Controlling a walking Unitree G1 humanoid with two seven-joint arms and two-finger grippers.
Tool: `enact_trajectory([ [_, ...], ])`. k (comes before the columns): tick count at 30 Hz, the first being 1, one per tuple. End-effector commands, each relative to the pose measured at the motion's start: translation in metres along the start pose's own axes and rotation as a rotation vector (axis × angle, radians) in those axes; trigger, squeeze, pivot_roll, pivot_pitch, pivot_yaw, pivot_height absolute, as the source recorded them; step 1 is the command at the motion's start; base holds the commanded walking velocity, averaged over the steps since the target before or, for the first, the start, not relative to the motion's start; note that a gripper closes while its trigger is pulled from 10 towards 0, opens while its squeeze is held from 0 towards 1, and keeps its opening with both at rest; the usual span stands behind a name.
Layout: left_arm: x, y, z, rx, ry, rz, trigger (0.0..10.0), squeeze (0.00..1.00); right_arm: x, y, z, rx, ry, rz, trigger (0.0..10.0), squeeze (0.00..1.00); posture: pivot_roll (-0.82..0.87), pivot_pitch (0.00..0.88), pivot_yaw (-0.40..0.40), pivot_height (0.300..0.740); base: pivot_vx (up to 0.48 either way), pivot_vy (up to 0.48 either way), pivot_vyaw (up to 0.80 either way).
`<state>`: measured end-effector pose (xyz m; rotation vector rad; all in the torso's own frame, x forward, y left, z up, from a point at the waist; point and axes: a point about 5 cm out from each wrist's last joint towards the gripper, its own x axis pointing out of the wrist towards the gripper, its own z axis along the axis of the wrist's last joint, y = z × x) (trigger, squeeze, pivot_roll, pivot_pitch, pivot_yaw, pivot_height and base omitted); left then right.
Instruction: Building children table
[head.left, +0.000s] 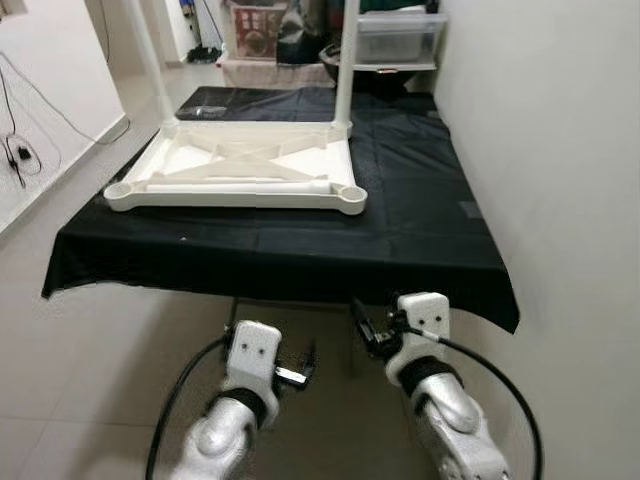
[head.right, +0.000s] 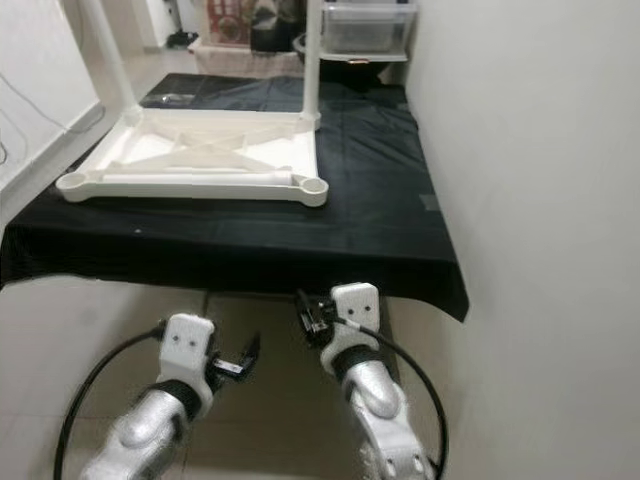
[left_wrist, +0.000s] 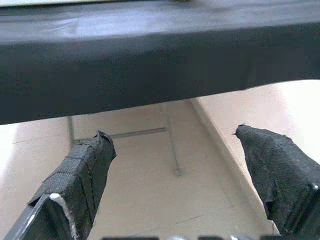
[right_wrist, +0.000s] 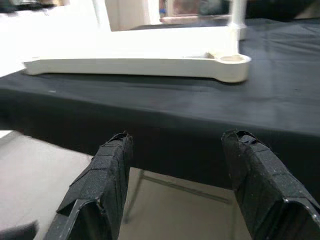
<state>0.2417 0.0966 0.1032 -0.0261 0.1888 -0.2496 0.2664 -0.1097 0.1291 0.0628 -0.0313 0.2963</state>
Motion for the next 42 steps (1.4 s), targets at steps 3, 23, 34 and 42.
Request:
enact_trajectory([
  [3,-0.001,-0.002,-0.002,-0.003,0.017,-0.005,10.0,0.0,-0.002,0.0,-0.001,0.013,0.012,-0.003,10.0,0.0,0.02,0.08,-0.036,0.74,0.0,0.0,0.0],
  [23,0.004,0.04,0.01,0.019,-0.043,0.061,10.0,0.0,0.015,-0.092,0.013,-0.06,-0.025,-0.24,10.0,0.0,0.03,0.096,-0.035,0.7,0.0,0.0,0.0],
  [34,-0.019,0.115,-0.034,0.232,0.124,0.11,10.0,0.0,-0.01,-0.136,-0.026,-0.131,0.124,-0.365,10.0,0.0,0.04,0.1,-0.028,0.665,0.0,0.0,0.0],
  [42,-0.067,0.155,-0.096,0.11,0.312,0.328,10.0,0.0,-0.043,-0.162,-0.076,-0.155,0.328,-0.449,10.0,0.0,0.05,0.119,-0.018,0.635,0.0,0.0,0.0],
])
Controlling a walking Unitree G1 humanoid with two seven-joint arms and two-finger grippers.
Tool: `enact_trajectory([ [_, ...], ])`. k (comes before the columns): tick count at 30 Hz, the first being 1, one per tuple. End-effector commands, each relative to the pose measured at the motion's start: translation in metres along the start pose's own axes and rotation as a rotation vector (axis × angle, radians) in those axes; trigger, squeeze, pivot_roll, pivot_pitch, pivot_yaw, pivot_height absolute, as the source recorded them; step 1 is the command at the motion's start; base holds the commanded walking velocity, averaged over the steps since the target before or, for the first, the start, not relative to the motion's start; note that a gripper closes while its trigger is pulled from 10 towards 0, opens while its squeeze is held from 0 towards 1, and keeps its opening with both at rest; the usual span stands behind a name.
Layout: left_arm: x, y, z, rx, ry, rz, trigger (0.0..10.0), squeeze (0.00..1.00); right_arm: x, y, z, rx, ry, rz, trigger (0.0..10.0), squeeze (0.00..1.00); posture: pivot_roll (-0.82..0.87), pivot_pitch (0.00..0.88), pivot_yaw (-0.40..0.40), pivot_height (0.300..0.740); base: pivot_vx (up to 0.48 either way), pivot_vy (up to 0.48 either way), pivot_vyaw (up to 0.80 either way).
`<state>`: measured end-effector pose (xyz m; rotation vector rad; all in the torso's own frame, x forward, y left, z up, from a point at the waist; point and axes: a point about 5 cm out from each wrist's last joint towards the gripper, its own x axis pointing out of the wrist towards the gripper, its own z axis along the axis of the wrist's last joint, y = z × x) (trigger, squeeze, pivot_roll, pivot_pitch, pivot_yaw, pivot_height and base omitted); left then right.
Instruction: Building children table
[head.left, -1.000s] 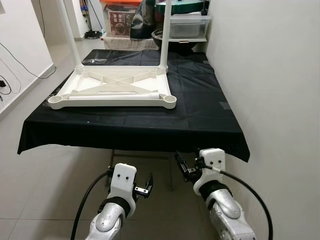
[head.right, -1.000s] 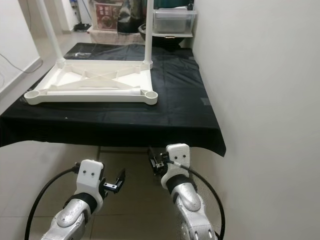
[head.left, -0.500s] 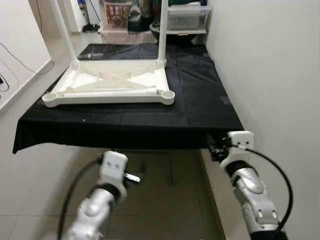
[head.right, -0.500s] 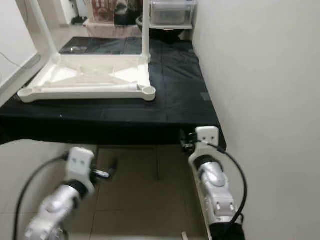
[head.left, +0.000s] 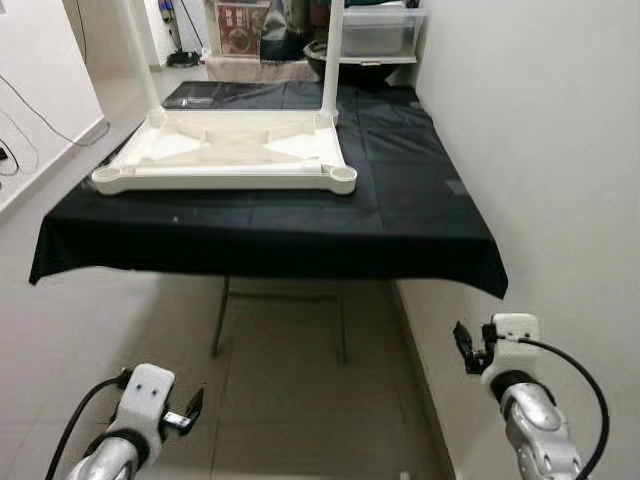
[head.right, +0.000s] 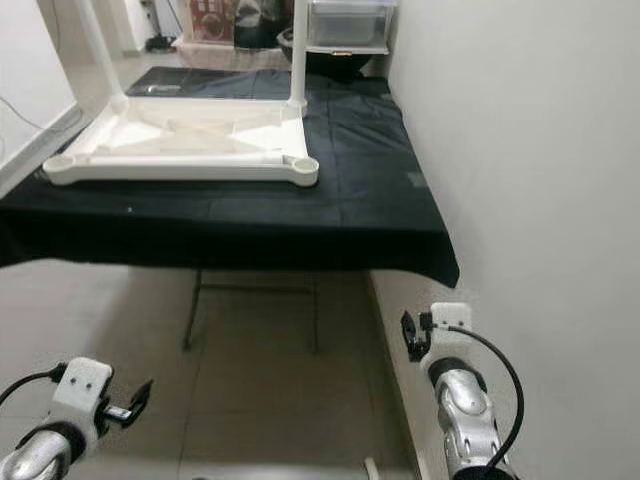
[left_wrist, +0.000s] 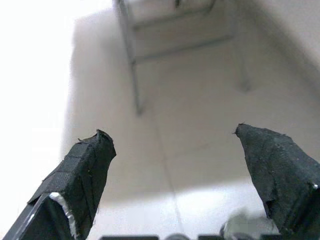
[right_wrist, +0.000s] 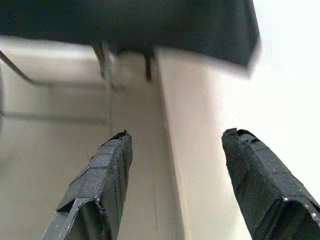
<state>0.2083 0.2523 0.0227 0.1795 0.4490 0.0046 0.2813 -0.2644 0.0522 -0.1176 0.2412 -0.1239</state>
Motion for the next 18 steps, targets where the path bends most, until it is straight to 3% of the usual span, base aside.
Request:
enact_trajectory([
  [1,-0.009,0.015,-0.025,-0.062,0.073,0.083,10.0,0.0,-0.005,-0.011,-0.019,-0.013,0.071,-0.031,10.0,0.0,0.05,0.131,-0.014,0.63,0.0,0.0,0.0],
  [8,-0.031,0.039,-0.064,-0.116,0.205,0.206,10.0,0.0,-0.007,-0.02,-0.032,-0.015,0.147,-0.044,10.0,0.0,0.06,0.175,-0.014,0.605,0.0,0.0,0.0],
  [18,-0.05,0.045,-0.099,-0.118,0.332,0.26,10.0,0.0,-0.003,-0.019,-0.041,-0.037,0.226,-0.003,10.0,0.0,0.06,0.229,-0.022,0.565,0.0,0.0,0.0],
])
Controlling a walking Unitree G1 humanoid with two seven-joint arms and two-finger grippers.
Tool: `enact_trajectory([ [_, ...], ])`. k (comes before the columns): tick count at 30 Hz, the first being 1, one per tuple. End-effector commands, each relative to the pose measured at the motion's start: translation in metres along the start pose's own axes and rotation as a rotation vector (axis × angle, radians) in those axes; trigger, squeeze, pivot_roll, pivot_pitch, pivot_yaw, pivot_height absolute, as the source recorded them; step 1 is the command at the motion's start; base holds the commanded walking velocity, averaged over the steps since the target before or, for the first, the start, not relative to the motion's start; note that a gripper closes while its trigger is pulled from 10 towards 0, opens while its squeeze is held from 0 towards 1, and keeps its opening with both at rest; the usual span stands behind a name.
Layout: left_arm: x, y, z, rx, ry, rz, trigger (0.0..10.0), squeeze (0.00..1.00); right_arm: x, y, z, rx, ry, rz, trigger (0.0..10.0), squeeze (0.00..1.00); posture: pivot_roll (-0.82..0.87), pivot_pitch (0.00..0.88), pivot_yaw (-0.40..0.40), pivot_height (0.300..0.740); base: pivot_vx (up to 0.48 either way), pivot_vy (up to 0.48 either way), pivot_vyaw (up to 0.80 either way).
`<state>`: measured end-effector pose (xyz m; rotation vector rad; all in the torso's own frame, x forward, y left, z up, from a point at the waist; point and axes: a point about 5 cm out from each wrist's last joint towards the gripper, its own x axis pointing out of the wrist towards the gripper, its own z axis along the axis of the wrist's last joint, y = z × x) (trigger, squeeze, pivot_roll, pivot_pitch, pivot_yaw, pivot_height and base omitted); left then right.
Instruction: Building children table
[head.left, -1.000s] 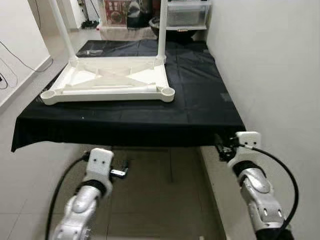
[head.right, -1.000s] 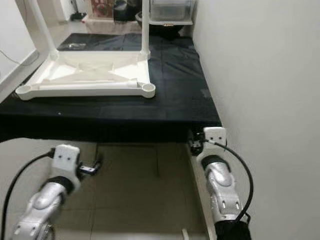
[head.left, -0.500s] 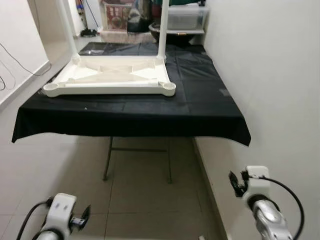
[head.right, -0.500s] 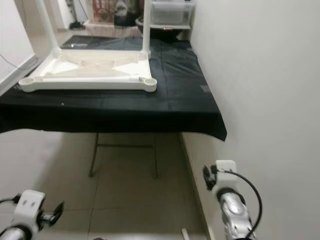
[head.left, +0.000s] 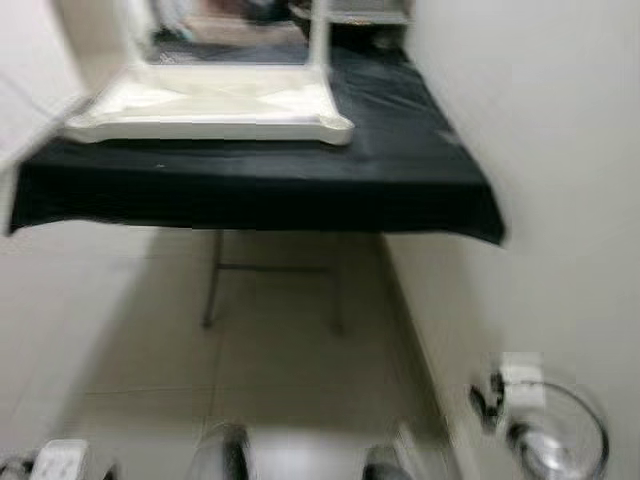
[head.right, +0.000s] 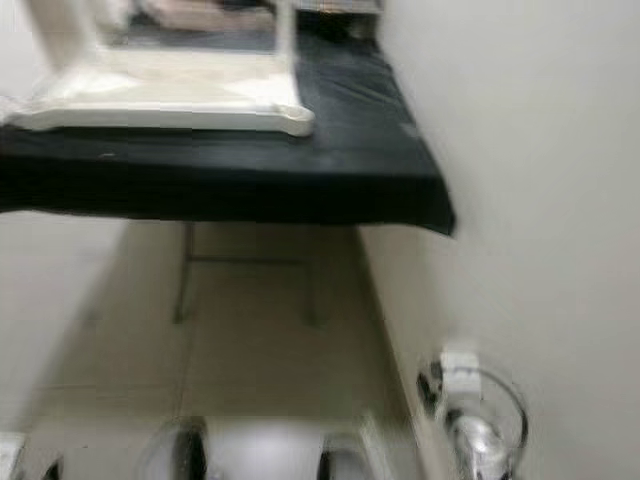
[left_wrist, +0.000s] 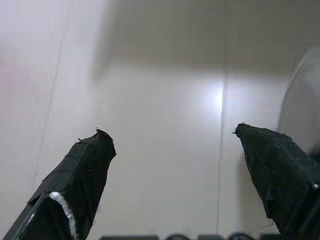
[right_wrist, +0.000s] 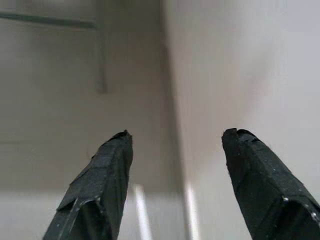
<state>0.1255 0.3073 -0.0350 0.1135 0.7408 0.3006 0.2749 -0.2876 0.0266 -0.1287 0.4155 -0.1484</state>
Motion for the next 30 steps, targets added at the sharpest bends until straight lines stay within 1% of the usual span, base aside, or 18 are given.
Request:
enact_trajectory([
  [1,-0.001,0.005,-0.007,0.008,0.027,0.021,10.0,0.0,-0.003,0.001,-0.013,-0.022,0.057,0.015,10.0,0.0,0.06,0.239,-0.024,0.56,0.0,0.0,0.0],
  [4,-0.003,0.006,-0.012,0.026,0.044,0.024,10.0,0.0,-0.002,0.0,-0.012,-0.03,0.06,0.02,10.0,0.0,0.06,0.245,-0.027,0.55,0.0,0.0,0.0],
  [7,-0.005,0.006,-0.014,0.026,0.043,0.024,10.0,0.0,-0.002,-0.001,-0.011,-0.044,0.054,0.01,10.0,0.0,0.06,0.254,-0.026,0.54,0.0,0.0,0.0],
  [10,-0.008,0.005,-0.017,0.021,0.043,0.021,10.0,0.0,-0.002,-0.004,-0.009,-0.039,0.043,-0.005,10.0,0.0,0.06,0.267,-0.028,0.53,0.0,0.0,0.0],
  [14,-0.011,0.004,-0.022,0.019,0.046,0.02,10.0,0.0,-0.001,-0.003,-0.009,-0.049,0.038,-0.002,10.0,0.0,0.06,0.272,-0.029,0.515,0.0,0.0,0.0],
  [18,-0.014,0.003,-0.027,0.023,0.055,0.016,10.0,0.0,-0.002,-0.001,-0.015,-0.051,0.065,0.017,10.0,0.0,0.06,0.29,-0.027,0.5,0.0,0.0,0.0],
  [20,-0.014,0.003,-0.027,0.023,0.055,0.016,10.0,0.0,-0.002,-0.001,-0.015,-0.051,0.065,0.017,10.0,0.0,0.06,0.29,-0.027,0.5,0.0,0.0,0.0],
  [24,-0.017,0.002,-0.029,0.029,0.057,0.01,10.0,0.0,-0.005,-0.005,-0.021,-0.055,0.089,0.012,10.0,0.0,0.06,0.306,-0.024,0.48,0.0,0.0,0.0],
  [30,-0.017,0.002,-0.029,0.032,0.057,0.013,10.0,0.0,-0.006,-0.009,-0.021,-0.058,0.087,0.005,10.0,0.0,0.05,0.31,-0.021,0.46,0.0,0.0,0.0],
])
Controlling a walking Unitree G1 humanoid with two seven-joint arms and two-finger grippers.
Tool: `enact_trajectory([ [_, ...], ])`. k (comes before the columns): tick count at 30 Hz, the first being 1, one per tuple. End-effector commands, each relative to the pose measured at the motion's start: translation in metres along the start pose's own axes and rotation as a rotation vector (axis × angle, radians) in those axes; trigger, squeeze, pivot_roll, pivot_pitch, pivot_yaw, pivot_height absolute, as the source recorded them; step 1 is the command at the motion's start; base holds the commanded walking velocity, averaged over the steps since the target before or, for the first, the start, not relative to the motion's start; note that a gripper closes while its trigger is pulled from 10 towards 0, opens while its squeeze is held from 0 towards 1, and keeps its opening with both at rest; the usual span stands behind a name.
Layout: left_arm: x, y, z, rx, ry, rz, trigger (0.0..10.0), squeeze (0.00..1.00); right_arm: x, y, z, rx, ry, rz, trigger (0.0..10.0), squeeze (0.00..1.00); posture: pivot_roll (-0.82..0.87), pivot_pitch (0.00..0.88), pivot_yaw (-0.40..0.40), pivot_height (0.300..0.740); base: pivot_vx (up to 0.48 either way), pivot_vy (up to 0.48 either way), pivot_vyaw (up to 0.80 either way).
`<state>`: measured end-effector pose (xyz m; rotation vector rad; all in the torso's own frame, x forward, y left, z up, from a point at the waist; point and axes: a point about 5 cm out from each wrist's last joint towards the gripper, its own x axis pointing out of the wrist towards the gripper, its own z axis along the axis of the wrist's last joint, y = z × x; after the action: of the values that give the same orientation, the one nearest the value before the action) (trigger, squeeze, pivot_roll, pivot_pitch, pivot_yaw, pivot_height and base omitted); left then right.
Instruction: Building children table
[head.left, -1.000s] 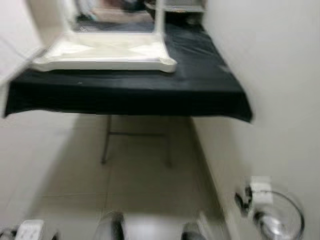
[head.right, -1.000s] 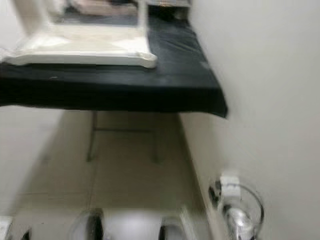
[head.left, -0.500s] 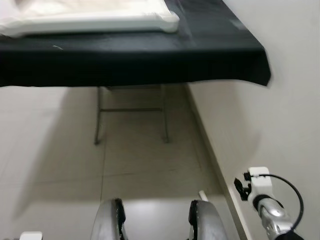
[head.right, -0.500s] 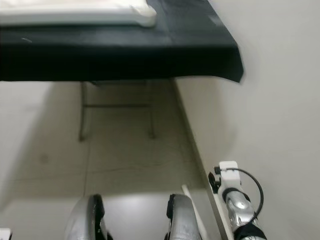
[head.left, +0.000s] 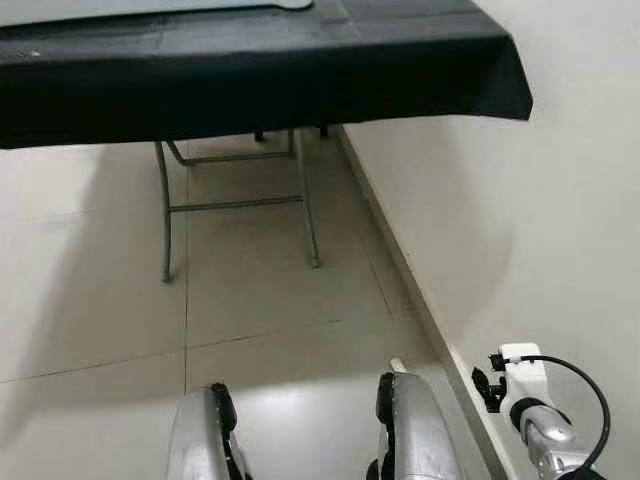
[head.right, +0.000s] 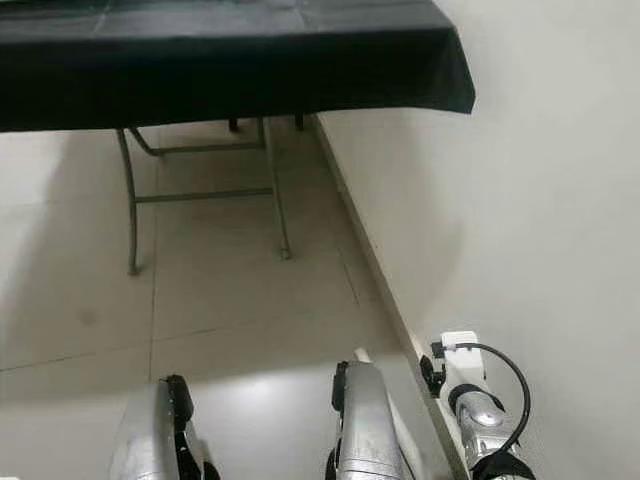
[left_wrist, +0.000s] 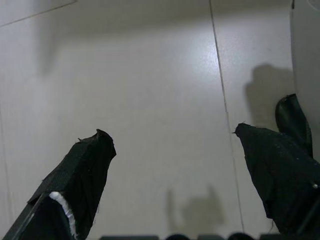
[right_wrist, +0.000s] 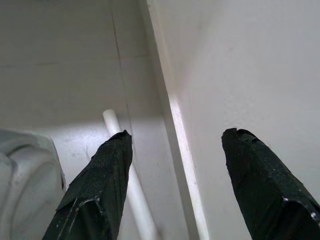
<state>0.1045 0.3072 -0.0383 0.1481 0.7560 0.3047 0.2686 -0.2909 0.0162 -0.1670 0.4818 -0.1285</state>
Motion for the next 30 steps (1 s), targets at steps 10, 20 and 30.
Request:
enact_trajectory([
  [10,-0.004,-0.005,-0.009,-0.021,0.035,-0.002,10.0,0.0,-0.004,-0.006,-0.006,-0.006,0.004,0.005,10.0,0.0,0.05,0.316,-0.022,0.415,0.0,0.0,0.0],
  [20,-0.006,-0.004,-0.012,-0.014,0.042,-0.003,10.0,0.0,-0.004,-0.003,-0.007,-0.001,0.005,0.03,10.0,0.0,0.05,0.328,-0.022,0.37,0.0,0.0,0.0],
  [30,-0.009,-0.003,-0.015,-0.01,0.053,-0.007,10.0,0.0,-0.006,0.012,-0.015,0.056,0.044,0.21,10.0,0.0,0.06,0.337,-0.02,0.33,0.0,0.0,0.0],
])
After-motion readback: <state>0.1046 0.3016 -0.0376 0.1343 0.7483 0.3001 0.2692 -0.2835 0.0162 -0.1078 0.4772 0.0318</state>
